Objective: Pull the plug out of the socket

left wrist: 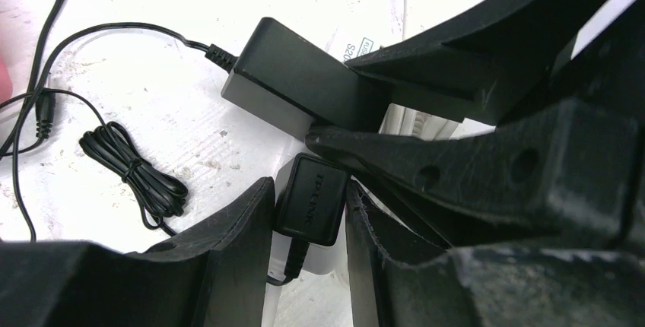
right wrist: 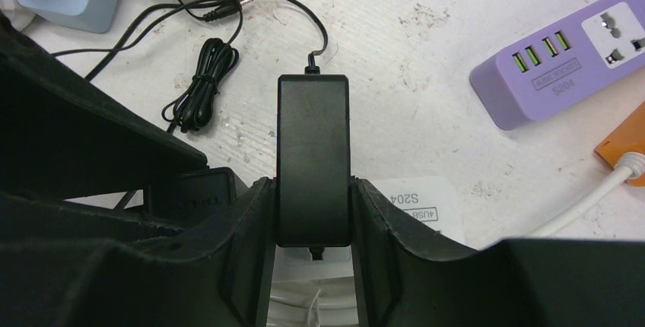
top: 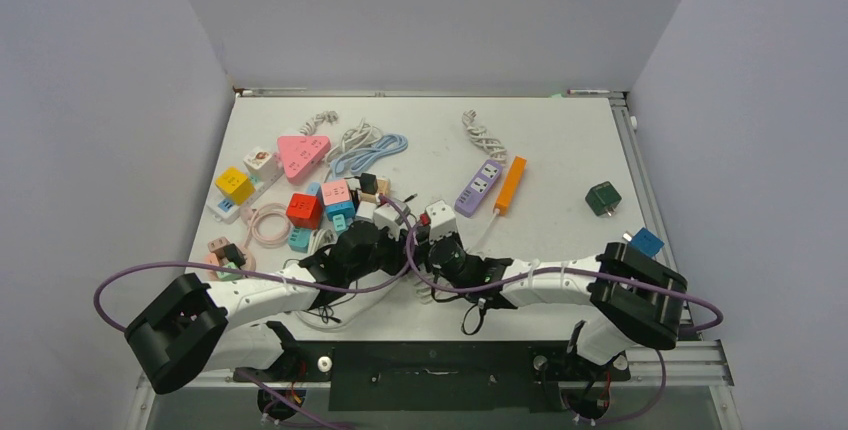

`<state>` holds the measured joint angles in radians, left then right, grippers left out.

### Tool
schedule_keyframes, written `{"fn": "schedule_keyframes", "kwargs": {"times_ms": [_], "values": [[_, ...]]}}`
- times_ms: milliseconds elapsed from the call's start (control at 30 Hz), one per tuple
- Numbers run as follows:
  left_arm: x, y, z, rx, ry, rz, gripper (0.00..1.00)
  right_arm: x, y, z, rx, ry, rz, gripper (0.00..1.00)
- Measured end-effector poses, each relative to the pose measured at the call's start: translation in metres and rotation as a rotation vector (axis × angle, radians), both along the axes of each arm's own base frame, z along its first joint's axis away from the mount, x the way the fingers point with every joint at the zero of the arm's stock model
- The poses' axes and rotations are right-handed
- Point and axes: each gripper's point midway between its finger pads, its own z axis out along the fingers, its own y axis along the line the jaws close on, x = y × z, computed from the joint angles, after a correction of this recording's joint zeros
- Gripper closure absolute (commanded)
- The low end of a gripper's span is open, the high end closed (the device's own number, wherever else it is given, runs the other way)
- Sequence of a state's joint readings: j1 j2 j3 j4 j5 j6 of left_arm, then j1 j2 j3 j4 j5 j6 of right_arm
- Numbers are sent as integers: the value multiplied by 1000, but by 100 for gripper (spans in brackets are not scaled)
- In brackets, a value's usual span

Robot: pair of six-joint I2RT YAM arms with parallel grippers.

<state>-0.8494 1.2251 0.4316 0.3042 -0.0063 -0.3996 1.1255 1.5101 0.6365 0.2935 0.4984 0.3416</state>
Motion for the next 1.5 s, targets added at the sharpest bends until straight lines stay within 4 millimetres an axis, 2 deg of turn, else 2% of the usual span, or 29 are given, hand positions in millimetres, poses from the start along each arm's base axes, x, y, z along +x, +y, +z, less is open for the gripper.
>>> {"fn": "schedule_keyframes", "kwargs": {"times_ms": [300, 533, 1067, 1500], "values": [[6, -1, -1, 2, -19, 15, 100, 15, -5, -1, 154, 124, -4, 95], [8, -1, -1, 3, -27, 19, 100, 16, -5, -2, 177, 143, -3, 95], [3, -7, -1, -23, -1, -3, 100, -5, -7, 0, 16, -9, -58, 95], [3, -7, -1, -24, -2, -2, 100, -6, -6, 1, -28, -58, -99, 95]]}}
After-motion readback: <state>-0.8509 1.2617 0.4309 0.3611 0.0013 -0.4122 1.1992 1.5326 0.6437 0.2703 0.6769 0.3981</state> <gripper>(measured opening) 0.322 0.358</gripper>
